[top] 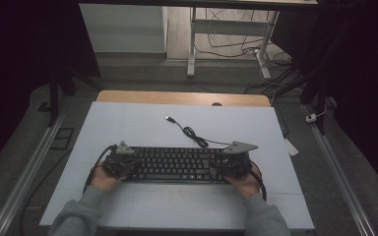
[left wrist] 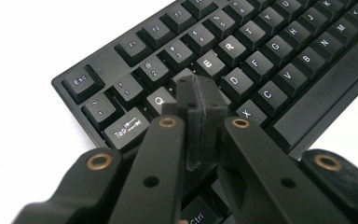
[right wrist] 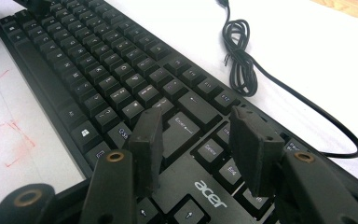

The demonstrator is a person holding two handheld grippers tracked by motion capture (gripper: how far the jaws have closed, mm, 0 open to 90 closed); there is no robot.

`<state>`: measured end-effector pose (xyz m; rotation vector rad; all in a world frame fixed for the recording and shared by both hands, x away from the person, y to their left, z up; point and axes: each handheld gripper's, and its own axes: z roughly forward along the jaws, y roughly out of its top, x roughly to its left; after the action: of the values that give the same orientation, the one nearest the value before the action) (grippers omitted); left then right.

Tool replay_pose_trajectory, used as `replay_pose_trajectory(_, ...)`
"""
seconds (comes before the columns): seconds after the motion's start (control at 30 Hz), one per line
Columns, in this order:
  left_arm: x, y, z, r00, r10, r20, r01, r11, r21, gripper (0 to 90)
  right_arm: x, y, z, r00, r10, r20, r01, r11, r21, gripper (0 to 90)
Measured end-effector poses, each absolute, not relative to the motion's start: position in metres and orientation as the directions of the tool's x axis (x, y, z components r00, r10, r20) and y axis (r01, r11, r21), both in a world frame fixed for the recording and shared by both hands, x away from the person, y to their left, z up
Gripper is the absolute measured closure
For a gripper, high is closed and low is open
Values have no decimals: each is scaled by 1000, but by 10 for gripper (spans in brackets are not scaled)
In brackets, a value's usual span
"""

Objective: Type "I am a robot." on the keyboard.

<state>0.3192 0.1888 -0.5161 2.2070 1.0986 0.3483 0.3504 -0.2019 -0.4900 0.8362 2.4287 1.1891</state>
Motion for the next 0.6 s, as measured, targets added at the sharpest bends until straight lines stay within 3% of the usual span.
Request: replay_pose_trajectory(0.6, 319, 188, -518, 620, 783, -51, 615, -445, 651, 887, 350, -201, -490, -782, 623, -22, 365, 486, 794, 547)
